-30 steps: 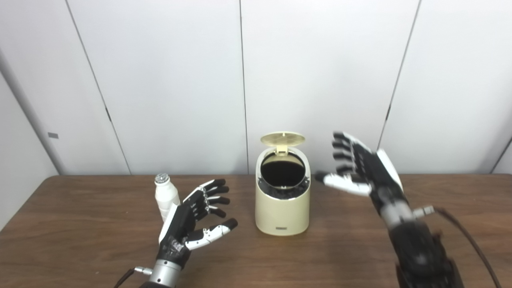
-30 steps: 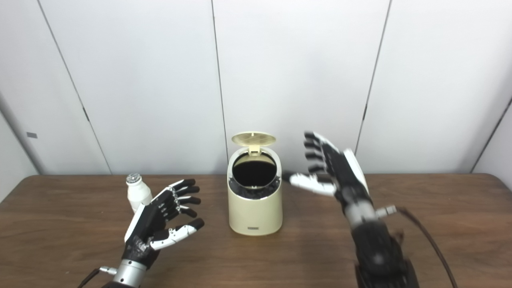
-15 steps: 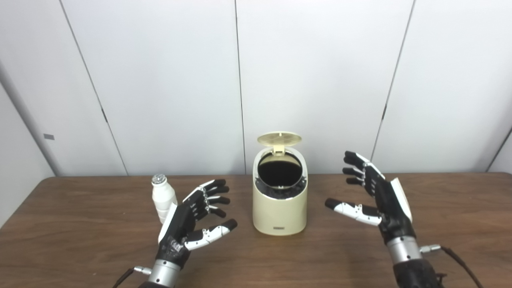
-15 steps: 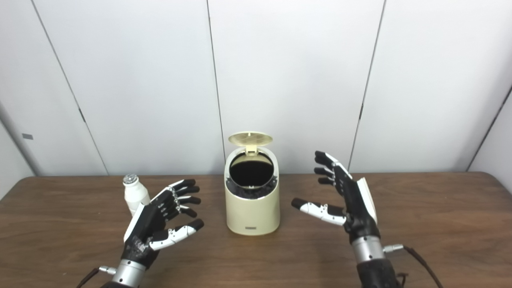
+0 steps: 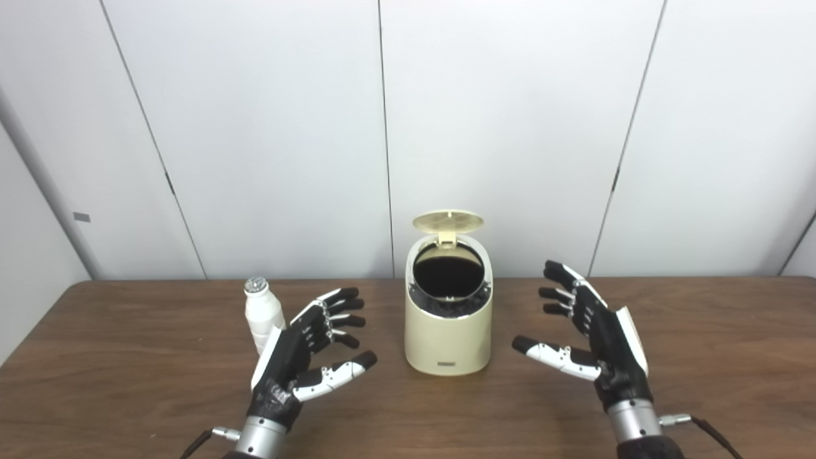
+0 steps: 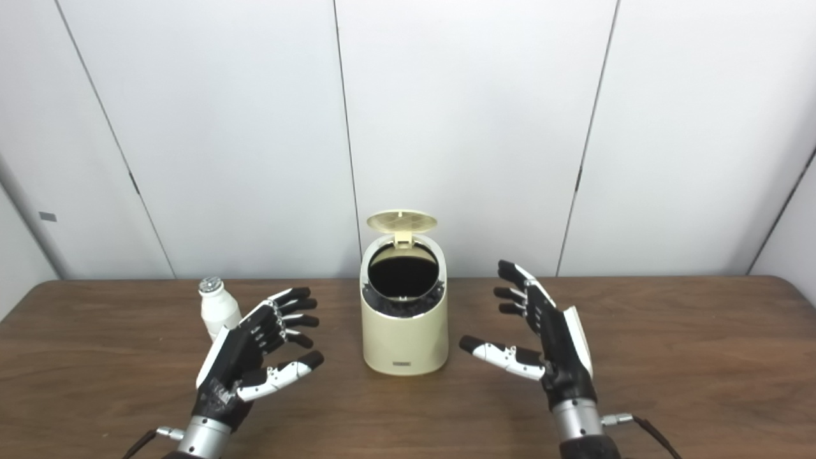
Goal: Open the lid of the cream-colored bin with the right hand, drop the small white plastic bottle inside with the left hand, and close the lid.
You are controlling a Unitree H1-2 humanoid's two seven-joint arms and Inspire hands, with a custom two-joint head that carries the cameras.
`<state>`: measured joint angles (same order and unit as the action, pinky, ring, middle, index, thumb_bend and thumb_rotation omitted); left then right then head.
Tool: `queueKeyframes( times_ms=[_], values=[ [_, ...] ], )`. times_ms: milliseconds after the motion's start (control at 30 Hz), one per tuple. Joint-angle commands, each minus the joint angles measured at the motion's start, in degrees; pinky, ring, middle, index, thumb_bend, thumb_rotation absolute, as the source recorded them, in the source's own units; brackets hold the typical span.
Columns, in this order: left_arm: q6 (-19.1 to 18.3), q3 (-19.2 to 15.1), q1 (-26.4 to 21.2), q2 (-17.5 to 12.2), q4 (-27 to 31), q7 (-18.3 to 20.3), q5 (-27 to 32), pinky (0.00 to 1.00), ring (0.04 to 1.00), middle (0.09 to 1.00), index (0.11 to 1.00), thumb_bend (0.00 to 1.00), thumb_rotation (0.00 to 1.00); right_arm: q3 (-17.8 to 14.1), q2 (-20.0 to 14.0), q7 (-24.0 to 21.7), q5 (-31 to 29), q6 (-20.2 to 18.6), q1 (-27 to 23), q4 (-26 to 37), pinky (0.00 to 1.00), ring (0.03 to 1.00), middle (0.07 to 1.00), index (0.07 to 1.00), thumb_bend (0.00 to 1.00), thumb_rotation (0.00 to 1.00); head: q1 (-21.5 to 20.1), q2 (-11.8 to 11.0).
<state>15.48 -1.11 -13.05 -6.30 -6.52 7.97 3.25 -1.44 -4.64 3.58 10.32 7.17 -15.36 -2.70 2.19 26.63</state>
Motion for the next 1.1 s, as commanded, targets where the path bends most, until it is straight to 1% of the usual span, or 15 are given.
queueKeyframes(
  times_ms=[0, 67, 133, 167, 233, 300, 333, 400, 433, 500, 600, 733, 900, 967, 1067],
  values=[
    [1.1, -0.2, -1.1, -0.3, 3.1, -0.5, -0.3, 0.55, 0.689, 0.773, 0.801, 0.7, 0.08, -0.4, -0.4, 0.4, -0.9, 2.9, -1.4, 1.0, 0.72, 0.796, 0.858, 0.848, 0.82, 0.24, 1.4, 0.0],
    [-0.1, -0.2, -0.7, 0.0, 5.1, -1.2, -1.2, 0.55, 0.686, 0.77, 0.798, 0.7, 0.08, -0.6, -0.7, 0.3, -1.2, 2.6, -1.2, 1.0, 0.73, 0.798, 0.861, 0.85, 0.83, 0.24, 2.5, 0.1],
    [-1.4, -0.3, -0.1, 0.1, 7.4, -1.9, -2.4, 0.55, 0.681, 0.762, 0.796, 0.71, 0.07, -0.8, -1.1, 0.2, -1.5, 2.7, -1.1, 0.7, 0.74, 0.806, 0.868, 0.856, 0.8, 0.22, 3.5, 0.2],
    [-1.8, -0.5, 0.4, 0.1, 8.9, -2.9, -4.0, 0.55, 0.679, 0.759, 0.796, 0.71, 0.07, -0.9, -1.4, 0.2, -1.8, 3.2, -1.1, 0.5, 0.75, 0.808, 0.87, 0.857, 0.79, 0.21, 4.5, 0.2],
    [-2.1, -0.9, 1.2, 0.1, 11.1, -4.3, -6.5, 0.54, 0.628, 0.702, 0.771, 0.71, 0.05, -1.1, -1.8, 0.0, -2.3, 3.8, -1.2, 0.0, 0.74, 0.806, 0.871, 0.856, 0.78, 0.19, 5.6, 0.1],
    [-2.4, -1.5, 2.4, 0.3, 13.4, -5.7, -8.3, 0.53, 0.602, 0.672, 0.753, 0.71, 0.05, -1.3, -2.3, -0.4, -3.0, 4.5, -1.2, -0.6, 0.74, 0.809, 0.873, 0.857, 0.77, 0.16, 7.6, 0.1],
    [-2.9, -1.9, 3.1, 0.3, 14.7, -6.2, -8.8, 0.53, 0.596, 0.663, 0.744, 0.7, 0.04, -1.3, -2.6, -0.6, -3.4, 4.8, -1.3, -0.8, 0.75, 0.812, 0.875, 0.859, 0.76, 0.14, 7.9, 0.1],
    [-4.3, -2.7, 4.6, 0.3, 17.4, -7.2, -10.1, 0.52, 0.59, 0.655, 0.727, 0.69, 0.03, -1.5, -3.2, -1.0, -4.3, 5.7, -1.5, -1.5, 0.77, 0.824, 0.882, 0.866, 0.74, 0.11, 9.9, 0.0],
    [-5.1, -3.1, 5.4, 0.2, 18.7, -7.6, -10.8, 0.52, 0.588, 0.652, 0.72, 0.69, 0.03, -1.6, -3.4, -1.1, -4.7, 5.9, -1.5, -1.8, 0.79, 0.828, 0.887, 0.869, 0.74, 0.1, 10.2, 0.0],
    [-6.5, -3.9, 6.9, 0.2, 20.9, -8.4, -11.8, 0.51, 0.59, 0.653, 0.711, 0.68, 0.02, -1.9, -4.0, -1.1, -5.0, 6.5, -1.7, -2.4, 0.79, 0.829, 0.892, 0.87, 0.74, 0.13, 12.1, -0.2],
    [-7.3, -5.4, 9.2, 0.6, 23.2, -10.1, -12.8, 0.51, 0.59, 0.655, 0.697, 0.69, 0.0, -2.3, -4.6, -1.1, -5.2, 6.5, -1.8, -2.7, 0.79, 0.836, 0.893, 0.874, 0.75, 0.12, 13.8, -0.4],
    [-7.6, -7.6, 11.8, 1.5, 24.8, -13.4, -15.5, 0.52, 0.603, 0.662, 0.689, 0.69, 0.0, -2.6, -4.3, -1.0, -5.5, 3.5, -1.6, 0.1, 0.77, 0.818, 0.876, 0.865, 0.76, 0.09, 15.7, -0.7],
    [-6.7, -10.1, 12.7, 2.0, 23.3, -17.1, -17.8, 0.58, 0.676, 0.712, 0.711, 0.69, 0.0, -2.5, -3.3, -1.3, -6.2, -1.0, -1.1, 5.3, 0.72, 0.79, 0.853, 0.84, 0.76, 0.1, 16.8, -0.9],
    [-4.9, -11.4, 12.2, 2.6, 21.5, -20.0, -18.9, 0.57, 0.675, 0.717, 0.716, 0.7, 0.0, -2.3, -3.1, -1.6, -6.5, -2.5, -1.0, 7.2, 0.71, 0.792, 0.851, 0.838, 0.76, 0.09, 17.0, -0.9],
    [-1.5, -12.7, 11.4, 2.7, 18.5, -23.8, -20.9, 0.54, 0.654, 0.707, 0.711, 0.69, 0.0, -2.0, -2.9, -1.9, -6.4, -3.8, -0.9, 9.1, 0.7, 0.795, 0.853, 0.836, 0.73, 0.07, 17.0, -0.9]
  ],
)
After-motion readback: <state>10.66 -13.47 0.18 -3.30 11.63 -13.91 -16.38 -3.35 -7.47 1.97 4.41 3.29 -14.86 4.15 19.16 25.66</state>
